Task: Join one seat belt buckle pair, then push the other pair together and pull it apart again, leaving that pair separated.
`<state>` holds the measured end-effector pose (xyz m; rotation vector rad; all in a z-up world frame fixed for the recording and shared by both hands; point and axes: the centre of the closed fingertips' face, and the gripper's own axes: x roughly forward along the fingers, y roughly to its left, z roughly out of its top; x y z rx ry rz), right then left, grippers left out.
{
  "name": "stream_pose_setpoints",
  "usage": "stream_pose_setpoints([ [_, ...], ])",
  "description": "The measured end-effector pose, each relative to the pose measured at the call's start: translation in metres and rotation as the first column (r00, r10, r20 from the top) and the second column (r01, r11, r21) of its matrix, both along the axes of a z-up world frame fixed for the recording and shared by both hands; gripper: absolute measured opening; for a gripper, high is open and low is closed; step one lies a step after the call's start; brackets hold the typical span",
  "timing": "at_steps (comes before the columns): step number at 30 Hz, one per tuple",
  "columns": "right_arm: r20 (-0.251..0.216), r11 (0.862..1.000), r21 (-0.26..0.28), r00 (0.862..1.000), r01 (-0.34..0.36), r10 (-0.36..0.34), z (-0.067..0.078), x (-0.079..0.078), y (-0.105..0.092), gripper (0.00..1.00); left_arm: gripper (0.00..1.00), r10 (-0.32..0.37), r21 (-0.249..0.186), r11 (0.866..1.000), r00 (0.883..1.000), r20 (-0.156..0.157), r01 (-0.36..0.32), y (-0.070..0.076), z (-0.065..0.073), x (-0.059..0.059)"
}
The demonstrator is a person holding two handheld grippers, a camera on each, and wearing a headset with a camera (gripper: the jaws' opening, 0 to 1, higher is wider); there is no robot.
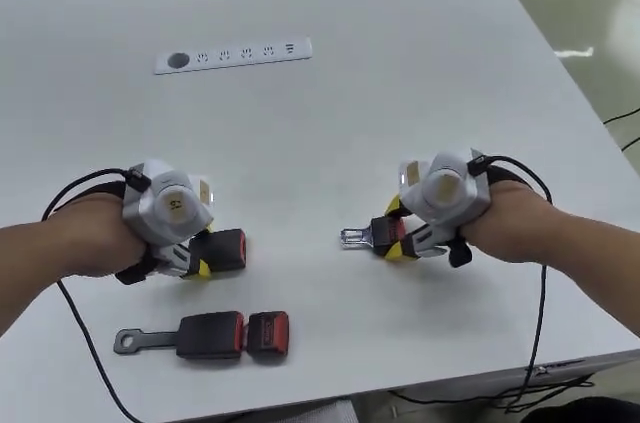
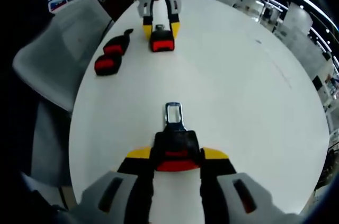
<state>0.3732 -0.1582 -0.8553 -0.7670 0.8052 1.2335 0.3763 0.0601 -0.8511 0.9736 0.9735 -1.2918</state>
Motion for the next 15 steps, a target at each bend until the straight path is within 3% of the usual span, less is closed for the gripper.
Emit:
stream_pose_setpoints([
  [6, 0.008, 1.0, 0.01, 1.0, 0.0, 0.0, 0.001, -0.003, 0.02, 0.32, 0.33, 0.001, 0.005, 1.0, 1.0, 0.003, -0.001, -0.001, 0.0, -0.001],
  [15, 0.017, 0.999, 0.045, 1.0, -0.021, 0.021, 0.001, -0.007, 0.073, 0.32, 0.33, -0.001, 0.021, 1.0, 1.0, -0.001, 0.001, 0.001, -0.004, 0.002],
])
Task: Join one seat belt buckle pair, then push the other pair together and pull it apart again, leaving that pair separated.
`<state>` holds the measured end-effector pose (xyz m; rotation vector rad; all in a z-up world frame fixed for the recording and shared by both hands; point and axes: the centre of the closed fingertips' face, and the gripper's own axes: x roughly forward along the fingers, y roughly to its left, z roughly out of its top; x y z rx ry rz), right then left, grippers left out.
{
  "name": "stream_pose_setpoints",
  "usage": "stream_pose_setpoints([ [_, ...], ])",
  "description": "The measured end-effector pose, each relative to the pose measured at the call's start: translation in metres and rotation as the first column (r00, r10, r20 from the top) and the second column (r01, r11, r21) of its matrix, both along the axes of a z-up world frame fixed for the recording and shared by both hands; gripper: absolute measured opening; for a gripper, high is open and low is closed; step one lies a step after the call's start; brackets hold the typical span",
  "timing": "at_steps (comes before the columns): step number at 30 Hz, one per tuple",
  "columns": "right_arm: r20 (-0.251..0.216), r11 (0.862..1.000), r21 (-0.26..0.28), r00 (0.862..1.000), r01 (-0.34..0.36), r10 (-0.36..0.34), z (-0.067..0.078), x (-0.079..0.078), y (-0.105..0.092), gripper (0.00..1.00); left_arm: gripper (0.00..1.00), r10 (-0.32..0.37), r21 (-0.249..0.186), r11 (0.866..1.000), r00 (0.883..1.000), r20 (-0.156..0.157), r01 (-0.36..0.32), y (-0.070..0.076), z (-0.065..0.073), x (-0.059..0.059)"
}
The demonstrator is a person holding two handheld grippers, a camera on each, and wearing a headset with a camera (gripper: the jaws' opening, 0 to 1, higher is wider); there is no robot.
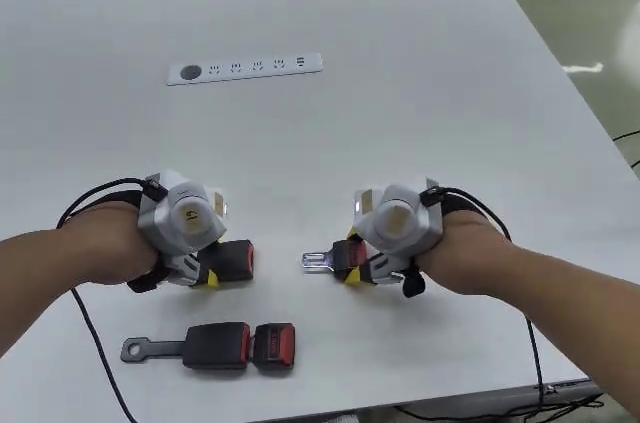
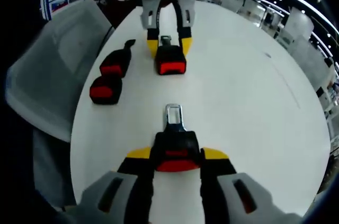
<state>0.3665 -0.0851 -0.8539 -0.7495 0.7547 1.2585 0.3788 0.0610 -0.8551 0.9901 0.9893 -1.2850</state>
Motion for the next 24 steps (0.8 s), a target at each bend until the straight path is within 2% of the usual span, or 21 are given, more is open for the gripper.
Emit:
stream_pose_setpoints([
  [4, 0.001, 1.0, 0.016, 1.0, 0.002, -0.002, 0.0, 0.002, 0.02, 0.32, 0.33, -0.002, 0.007, 1.0, 1.0, -0.001, 0.002, 0.001, -0.001, 0.001],
  [9, 0.009, 1.0, 0.018, 1.0, -0.007, 0.007, 0.0, 0.006, 0.035, 0.32, 0.33, -0.006, 0.02, 1.0, 1.0, 0.002, 0.006, 0.001, -0.002, 0.002],
  [24, 0.02, 1.0, 0.019, 1.0, -0.004, 0.004, 0.0, 0.014, 0.057, 0.32, 0.33, -0.023, 0.045, 0.999, 1.0, 0.001, 0.022, 0.001, -0.005, 0.002],
])
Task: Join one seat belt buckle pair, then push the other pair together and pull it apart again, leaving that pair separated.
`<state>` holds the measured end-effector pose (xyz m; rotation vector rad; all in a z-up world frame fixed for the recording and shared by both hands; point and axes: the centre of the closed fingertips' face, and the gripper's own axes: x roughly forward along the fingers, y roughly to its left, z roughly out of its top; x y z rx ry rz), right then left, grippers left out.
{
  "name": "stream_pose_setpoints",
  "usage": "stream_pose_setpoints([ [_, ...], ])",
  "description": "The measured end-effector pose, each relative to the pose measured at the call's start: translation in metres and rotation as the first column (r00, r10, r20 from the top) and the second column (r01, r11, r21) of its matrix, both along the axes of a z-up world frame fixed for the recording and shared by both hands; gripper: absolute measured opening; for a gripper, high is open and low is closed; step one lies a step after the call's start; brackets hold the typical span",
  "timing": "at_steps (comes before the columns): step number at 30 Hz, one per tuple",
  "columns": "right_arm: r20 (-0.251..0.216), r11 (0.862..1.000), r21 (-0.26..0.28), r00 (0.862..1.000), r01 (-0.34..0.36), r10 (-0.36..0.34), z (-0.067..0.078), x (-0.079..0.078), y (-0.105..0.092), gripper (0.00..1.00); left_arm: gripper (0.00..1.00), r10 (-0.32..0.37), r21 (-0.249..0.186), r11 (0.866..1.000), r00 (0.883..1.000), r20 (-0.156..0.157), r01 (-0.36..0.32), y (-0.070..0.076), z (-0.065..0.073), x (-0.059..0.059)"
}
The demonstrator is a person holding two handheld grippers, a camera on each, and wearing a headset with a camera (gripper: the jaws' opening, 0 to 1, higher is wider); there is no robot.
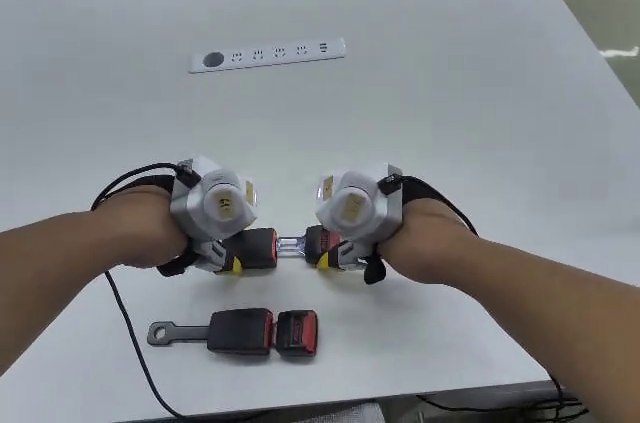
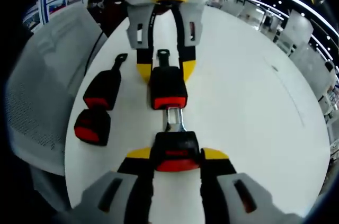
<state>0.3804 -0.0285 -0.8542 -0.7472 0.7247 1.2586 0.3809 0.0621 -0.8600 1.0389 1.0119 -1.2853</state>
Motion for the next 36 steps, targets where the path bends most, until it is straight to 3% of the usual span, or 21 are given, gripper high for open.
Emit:
stream_pose_setpoints([
  [29, -0.008, 0.999, 0.049, 1.0, -0.022, 0.022, 0.001, -0.002, 0.019, 0.3, 0.31, -0.04, 0.0, 0.999, 0.999, -0.008, 0.04, -0.001, -0.001, 0.0],
  [36, -0.015, 0.998, 0.057, 1.0, -0.008, 0.009, 0.002, -0.002, 0.033, 0.29, 0.31, -0.034, -0.01, 0.999, 0.999, -0.007, 0.034, -0.001, -0.001, 0.0],
])
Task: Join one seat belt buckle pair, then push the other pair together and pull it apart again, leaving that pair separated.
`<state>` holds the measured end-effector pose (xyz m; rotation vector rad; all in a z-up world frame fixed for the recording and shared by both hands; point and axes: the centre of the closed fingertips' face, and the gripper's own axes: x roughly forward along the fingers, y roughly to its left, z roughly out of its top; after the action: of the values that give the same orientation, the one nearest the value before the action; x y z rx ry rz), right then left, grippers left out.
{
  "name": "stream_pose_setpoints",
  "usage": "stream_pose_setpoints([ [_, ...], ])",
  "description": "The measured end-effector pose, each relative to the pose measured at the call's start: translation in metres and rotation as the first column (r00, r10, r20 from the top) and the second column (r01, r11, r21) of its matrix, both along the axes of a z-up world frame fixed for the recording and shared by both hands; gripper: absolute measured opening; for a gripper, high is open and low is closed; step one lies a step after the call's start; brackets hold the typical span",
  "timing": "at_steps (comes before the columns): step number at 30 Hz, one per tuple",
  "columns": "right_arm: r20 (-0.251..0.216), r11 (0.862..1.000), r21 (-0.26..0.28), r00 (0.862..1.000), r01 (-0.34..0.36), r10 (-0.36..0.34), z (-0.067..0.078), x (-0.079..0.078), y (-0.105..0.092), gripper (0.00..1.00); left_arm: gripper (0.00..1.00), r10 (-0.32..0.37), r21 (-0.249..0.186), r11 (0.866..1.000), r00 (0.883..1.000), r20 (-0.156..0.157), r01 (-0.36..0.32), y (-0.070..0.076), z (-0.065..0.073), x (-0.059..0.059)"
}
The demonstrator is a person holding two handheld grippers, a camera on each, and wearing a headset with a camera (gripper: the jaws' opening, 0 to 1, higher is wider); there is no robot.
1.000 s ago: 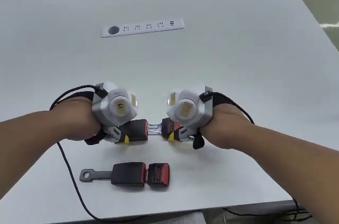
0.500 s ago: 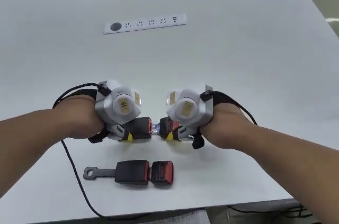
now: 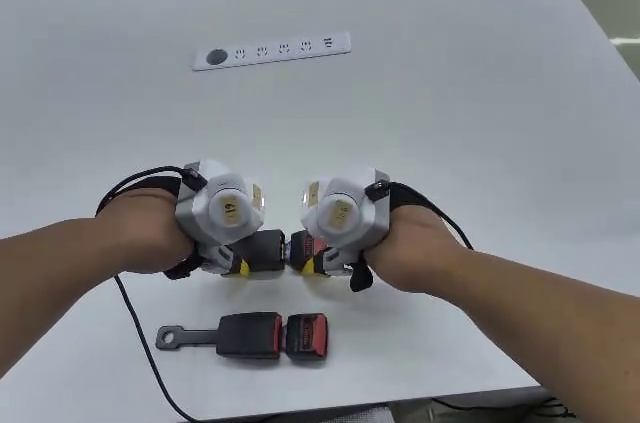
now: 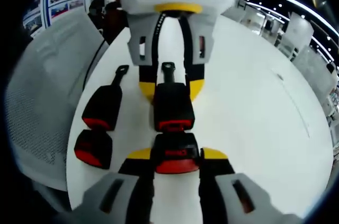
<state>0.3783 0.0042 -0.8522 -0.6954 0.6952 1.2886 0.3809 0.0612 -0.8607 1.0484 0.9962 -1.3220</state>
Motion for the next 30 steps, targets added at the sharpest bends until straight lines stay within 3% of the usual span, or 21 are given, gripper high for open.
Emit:
stream_pose_setpoints([
  [16, 0.002, 1.0, 0.015, 1.0, 0.01, -0.01, 0.0, -0.002, -0.005, 0.31, 0.32, 0.003, 0.014, 1.0, 1.0, -0.005, -0.003, 0.0, -0.001, 0.001],
  [30, 0.014, 1.0, 0.005, 1.0, 0.008, -0.008, 0.0, -0.005, -0.035, 0.32, 0.32, 0.011, 0.001, 1.0, 1.0, -0.008, -0.011, 0.0, -0.001, 0.001],
])
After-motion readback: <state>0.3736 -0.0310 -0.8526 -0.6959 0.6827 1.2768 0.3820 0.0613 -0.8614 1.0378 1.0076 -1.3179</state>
